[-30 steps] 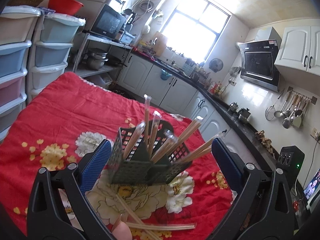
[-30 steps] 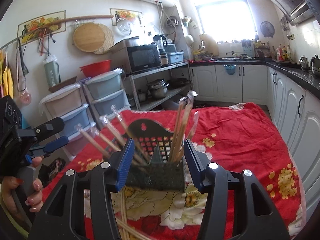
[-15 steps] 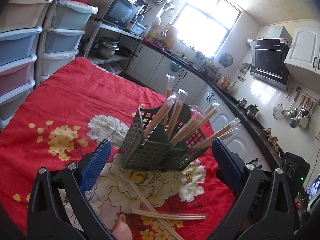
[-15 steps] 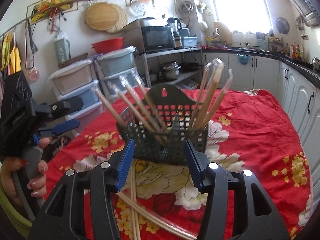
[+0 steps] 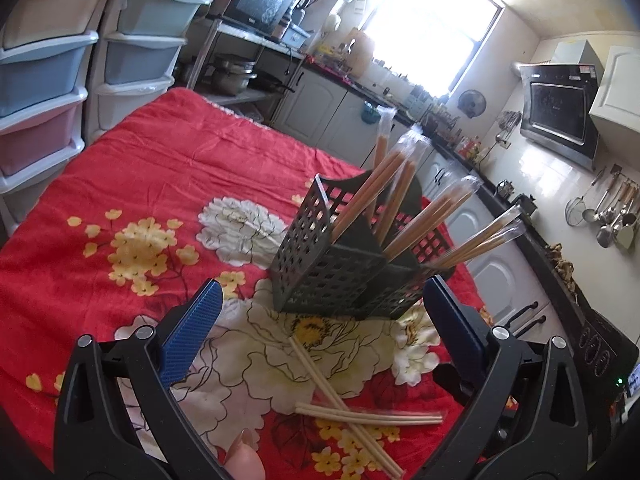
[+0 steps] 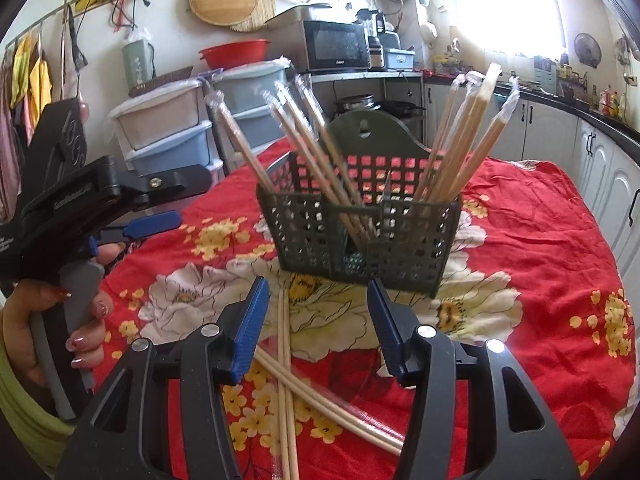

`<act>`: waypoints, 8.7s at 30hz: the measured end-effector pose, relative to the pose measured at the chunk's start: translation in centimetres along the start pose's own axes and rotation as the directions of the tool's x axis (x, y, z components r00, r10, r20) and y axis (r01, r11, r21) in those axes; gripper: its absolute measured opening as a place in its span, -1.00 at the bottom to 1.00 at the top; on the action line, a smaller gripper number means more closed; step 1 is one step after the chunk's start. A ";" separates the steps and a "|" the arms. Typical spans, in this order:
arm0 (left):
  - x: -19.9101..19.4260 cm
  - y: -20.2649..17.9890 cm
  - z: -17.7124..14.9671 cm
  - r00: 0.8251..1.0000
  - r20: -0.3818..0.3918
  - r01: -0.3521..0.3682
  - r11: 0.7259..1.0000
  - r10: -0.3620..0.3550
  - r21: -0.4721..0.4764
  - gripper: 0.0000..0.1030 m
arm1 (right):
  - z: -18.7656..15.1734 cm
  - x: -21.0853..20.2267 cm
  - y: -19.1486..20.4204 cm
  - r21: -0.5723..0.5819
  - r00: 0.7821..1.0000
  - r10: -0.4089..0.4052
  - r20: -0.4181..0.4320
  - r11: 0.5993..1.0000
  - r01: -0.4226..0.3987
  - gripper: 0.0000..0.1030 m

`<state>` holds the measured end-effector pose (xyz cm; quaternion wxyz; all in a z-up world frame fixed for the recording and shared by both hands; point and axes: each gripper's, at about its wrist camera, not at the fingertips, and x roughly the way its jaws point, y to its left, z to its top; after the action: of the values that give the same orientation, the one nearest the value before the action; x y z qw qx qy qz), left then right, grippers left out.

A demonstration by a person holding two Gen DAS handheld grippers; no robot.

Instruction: Organize utensils

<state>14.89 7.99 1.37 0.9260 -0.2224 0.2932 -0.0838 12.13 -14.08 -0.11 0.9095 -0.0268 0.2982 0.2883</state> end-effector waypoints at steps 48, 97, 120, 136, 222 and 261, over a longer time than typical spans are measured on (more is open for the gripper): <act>10.9 3.9 -3.1 0.915 -0.400 0.003 0.992 -0.054 -0.126 -0.33 | -5.0 5.5 4.6 -0.323 0.974 -0.018 -0.225 0.945 -0.057 -0.79; 0.3 -5.5 2.0 0.950 -0.108 0.294 0.956 -0.293 -0.014 -0.96 | 5.3 -7.1 -6.9 0.119 0.981 0.020 0.194 0.992 -0.044 -0.88; -3.8 -10.5 10.4 0.935 0.117 0.323 0.939 -0.336 0.117 -0.96 | 11.1 -10.1 -5.9 0.056 0.932 -0.002 0.361 0.998 -0.020 -0.88; -5.3 -9.1 16.1 0.930 0.288 0.209 0.973 -0.229 0.098 -0.96 | 16.4 -9.8 -5.5 0.006 0.882 -0.014 0.470 1.000 0.012 -0.88; -6.5 -6.8 6.1 0.974 0.224 -0.032 0.986 -0.006 0.163 0.79 | 7.7 -7.3 -4.3 0.038 0.943 -0.115 0.313 0.993 0.108 0.50; -3.7 -5.7 -8.2 0.954 0.267 -0.201 0.954 0.138 0.221 0.79 | -4.5 -6.8 -3.0 0.045 0.926 -0.217 0.309 0.976 0.213 0.87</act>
<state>6.99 1.06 -0.13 0.9796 -0.0885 0.1802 -0.0106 6.88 -21.00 -0.39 0.9714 -0.0086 0.1476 0.1858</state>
